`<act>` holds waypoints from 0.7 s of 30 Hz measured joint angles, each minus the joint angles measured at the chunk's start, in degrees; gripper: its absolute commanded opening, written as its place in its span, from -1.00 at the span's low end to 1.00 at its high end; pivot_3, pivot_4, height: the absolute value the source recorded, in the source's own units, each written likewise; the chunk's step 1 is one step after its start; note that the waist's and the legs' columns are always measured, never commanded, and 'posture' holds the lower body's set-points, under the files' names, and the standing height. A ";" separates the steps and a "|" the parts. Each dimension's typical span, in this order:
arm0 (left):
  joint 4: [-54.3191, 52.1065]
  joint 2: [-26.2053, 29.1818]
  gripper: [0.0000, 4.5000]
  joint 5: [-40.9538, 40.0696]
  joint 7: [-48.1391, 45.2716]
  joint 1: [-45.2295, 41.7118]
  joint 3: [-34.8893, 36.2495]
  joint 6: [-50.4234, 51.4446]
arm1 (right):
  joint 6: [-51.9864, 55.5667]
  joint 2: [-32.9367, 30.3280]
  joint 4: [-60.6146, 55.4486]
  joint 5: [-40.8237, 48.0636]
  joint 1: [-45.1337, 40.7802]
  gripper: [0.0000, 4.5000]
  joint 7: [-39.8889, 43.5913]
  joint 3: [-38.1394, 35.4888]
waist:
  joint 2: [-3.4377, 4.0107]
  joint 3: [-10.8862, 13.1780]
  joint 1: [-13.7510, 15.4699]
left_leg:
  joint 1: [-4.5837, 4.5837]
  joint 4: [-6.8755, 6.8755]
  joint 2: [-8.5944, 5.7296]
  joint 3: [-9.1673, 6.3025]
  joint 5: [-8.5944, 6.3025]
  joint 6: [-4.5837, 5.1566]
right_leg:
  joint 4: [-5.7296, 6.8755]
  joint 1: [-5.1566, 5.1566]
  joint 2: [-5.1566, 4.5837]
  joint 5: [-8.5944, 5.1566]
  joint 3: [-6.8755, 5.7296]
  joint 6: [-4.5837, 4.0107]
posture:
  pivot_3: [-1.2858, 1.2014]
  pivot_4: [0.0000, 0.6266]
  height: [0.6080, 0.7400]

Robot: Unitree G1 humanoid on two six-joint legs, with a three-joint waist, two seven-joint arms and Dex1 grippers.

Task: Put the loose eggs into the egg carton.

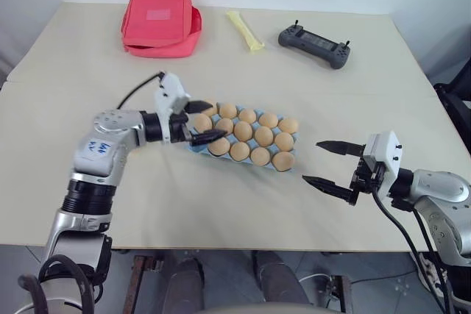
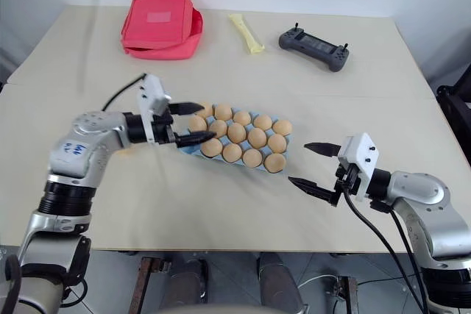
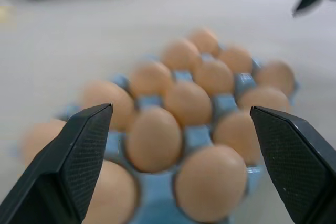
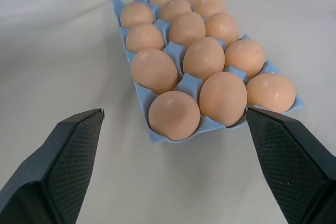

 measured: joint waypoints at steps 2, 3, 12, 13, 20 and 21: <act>-3.46 2.82 0.99 -0.97 1.37 2.31 3.44 2.28 | -0.02 -0.09 0.16 0.00 -0.11 1.00 0.38 0.01 | 0.00 0.00 -0.24 | 0.02 -0.03 0.01 0.00 0.00 0.00 | 0.01 -0.01 0.00 -0.01 0.00 -0.01 | 0.03 -0.52 1.00; -5.52 4.54 0.99 -1.33 2.19 4.69 5.60 3.57 | -0.03 -0.10 0.25 0.01 -0.20 1.00 0.61 -0.03 | 0.01 0.00 -0.50 | 0.03 -0.05 0.01 0.00 0.00 0.00 | 0.01 -0.01 -0.01 -0.01 0.00 -0.02 | 0.03 -0.52 1.00; -16.39 7.76 0.99 -3.83 9.15 26.22 23.72 9.53 | -1.50 -0.38 3.90 -0.16 -2.19 1.00 3.87 0.64 | 0.00 0.01 -0.58 | 0.03 0.03 0.00 0.02 0.00 0.01 | -0.01 0.04 -0.08 -0.02 -0.02 -0.04 | 0.03 -0.52 1.00; -17.33 7.71 0.99 -4.27 9.66 28.85 25.73 9.83 | -1.83 -0.36 5.00 -0.30 -2.94 1.00 4.54 1.00 | -0.01 0.01 -0.61 | 0.03 0.03 0.00 0.01 0.00 0.01 | -0.01 0.02 -0.07 -0.03 -0.04 -0.07 | 0.03 -0.52 1.00; -21.63 4.92 0.99 -6.00 11.48 44.33 37.74 9.68 | -4.27 0.09 9.21 -0.91 -5.28 1.00 6.94 2.61 | 0.00 0.01 -0.74 | 0.06 0.00 0.00 0.03 -0.01 0.00 | -0.03 0.03 -0.10 -0.30 -0.03 -0.57 | 0.03 -0.52 1.00; -22.04 4.33 0.99 -6.14 11.63 46.08 38.40 9.48 | -4.34 0.15 9.49 -1.12 -5.34 1.00 7.06 2.83 | -0.01 0.01 -0.73 | 0.05 0.00 0.00 0.03 -0.01 0.00 | -0.03 0.03 -0.10 -0.33 -0.03 -0.63 | 0.03 -0.52 1.00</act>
